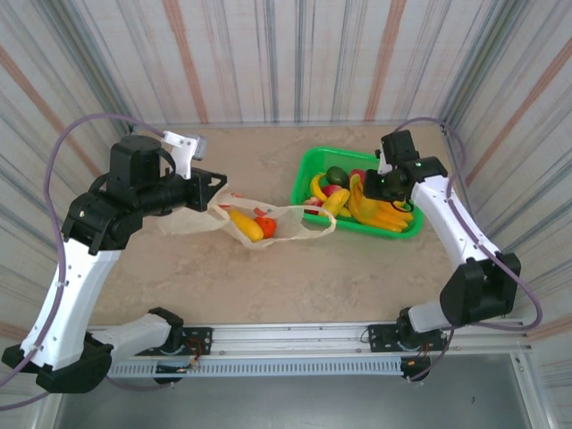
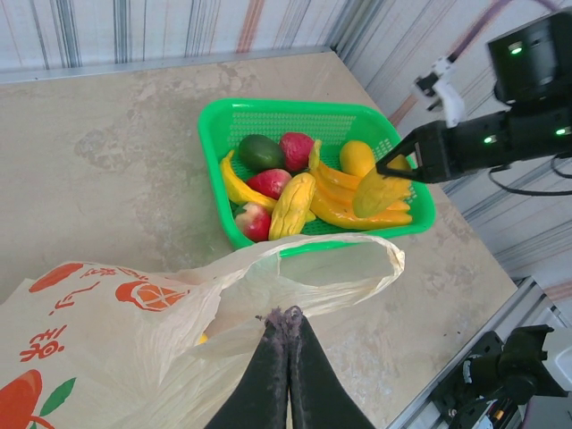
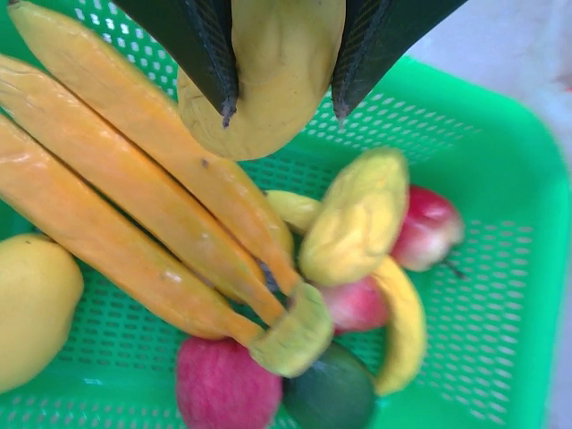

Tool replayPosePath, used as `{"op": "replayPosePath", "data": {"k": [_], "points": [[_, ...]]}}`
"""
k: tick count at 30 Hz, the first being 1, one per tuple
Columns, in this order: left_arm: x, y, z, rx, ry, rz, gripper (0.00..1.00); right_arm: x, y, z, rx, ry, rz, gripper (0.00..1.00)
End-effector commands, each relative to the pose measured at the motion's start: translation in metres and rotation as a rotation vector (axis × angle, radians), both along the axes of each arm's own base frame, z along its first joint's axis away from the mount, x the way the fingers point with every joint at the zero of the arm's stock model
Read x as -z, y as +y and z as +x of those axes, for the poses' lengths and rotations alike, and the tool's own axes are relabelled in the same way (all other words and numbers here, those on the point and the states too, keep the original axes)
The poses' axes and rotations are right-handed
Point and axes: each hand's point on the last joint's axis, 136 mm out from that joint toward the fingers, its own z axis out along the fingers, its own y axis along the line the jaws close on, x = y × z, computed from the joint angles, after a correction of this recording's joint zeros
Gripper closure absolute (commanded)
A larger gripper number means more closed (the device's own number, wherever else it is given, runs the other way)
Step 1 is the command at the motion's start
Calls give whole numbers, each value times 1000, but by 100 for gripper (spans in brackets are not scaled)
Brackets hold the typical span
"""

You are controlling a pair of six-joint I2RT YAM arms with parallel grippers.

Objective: Place the fake fruits into the plastic bag and tie a complex knot

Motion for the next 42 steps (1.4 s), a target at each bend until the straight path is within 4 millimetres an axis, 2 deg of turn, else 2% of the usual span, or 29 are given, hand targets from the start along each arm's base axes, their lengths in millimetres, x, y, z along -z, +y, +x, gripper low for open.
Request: {"op": "replayPosePath", "data": {"k": [1,5,8,11,13,16,20,25,29,34,39,41,42], "points": [[-2,0,0,6,-21,17,100,-75,25,-8,-64,-137,177,70],[-3,-2,3,7,-18,16,100,-140,64,-23,-187,-253,377,70],[-3,-3,4,9,-15,17,100,-178,95,-39,-291,-331,506,70],[-1,-3,6,6,-11,20,100,-203,120,-57,-386,-378,600,70],[0,-4,7,6,-7,21,100,-208,137,-67,-448,-372,675,71],[-1,-4,7,3,-9,20,100,-199,161,-81,-520,-341,724,71],[0,-4,7,4,-7,19,100,-173,185,-92,-568,-302,743,70],[-1,-6,7,11,-3,11,100,-135,214,-86,-583,-271,719,70],[-3,-6,6,11,-5,7,100,-114,240,-76,-576,-305,693,71],[-6,-6,6,8,-9,-2,100,-96,286,-64,-567,-438,658,71],[-8,-3,12,-19,-22,2,100,-85,350,-49,-555,-573,717,71],[-9,0,15,-36,-23,7,100,-71,372,-45,-561,-571,717,71],[-9,2,17,-48,-28,13,100,-61,382,-44,-564,-562,710,67]]}}
